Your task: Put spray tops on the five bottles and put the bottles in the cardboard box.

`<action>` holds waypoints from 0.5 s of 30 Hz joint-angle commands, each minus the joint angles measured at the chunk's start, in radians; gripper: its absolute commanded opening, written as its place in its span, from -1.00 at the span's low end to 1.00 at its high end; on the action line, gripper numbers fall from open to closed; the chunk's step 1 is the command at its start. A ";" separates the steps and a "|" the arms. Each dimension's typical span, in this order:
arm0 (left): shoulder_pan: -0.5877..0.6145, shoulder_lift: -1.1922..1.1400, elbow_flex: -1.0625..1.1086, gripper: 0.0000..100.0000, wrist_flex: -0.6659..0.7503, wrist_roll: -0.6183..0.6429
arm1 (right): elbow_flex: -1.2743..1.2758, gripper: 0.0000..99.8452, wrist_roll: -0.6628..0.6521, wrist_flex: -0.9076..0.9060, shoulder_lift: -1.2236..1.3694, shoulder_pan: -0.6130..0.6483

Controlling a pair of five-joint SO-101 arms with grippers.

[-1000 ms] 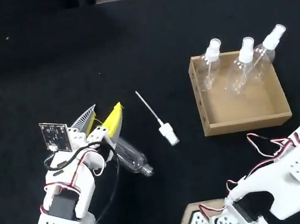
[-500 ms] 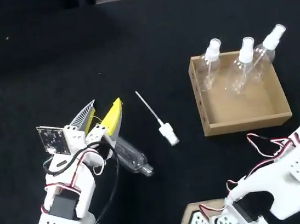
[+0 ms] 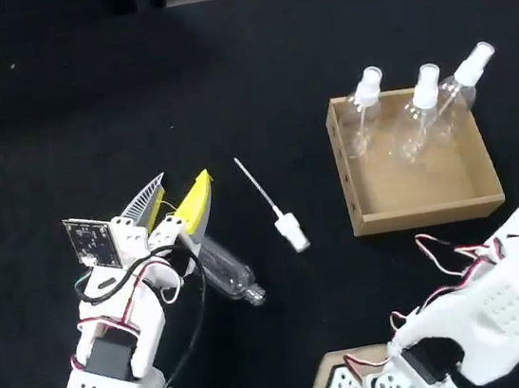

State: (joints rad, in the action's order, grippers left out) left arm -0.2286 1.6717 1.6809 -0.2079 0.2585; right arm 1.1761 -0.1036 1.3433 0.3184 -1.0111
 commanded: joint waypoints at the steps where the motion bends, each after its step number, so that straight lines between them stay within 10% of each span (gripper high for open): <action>1: -0.001 0.012 0.024 -0.58 0.014 0.002 | 0.002 -0.50 -0.008 0.028 -0.084 0.000; 15: -0.001 0.012 0.024 -0.58 0.014 0.002 | -0.183 -0.51 -0.005 -0.364 -0.085 -0.031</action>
State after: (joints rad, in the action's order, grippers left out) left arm -0.2286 1.6717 1.6809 -0.2079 0.2585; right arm 1.0441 -0.1051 0.9874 0.2969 -1.0234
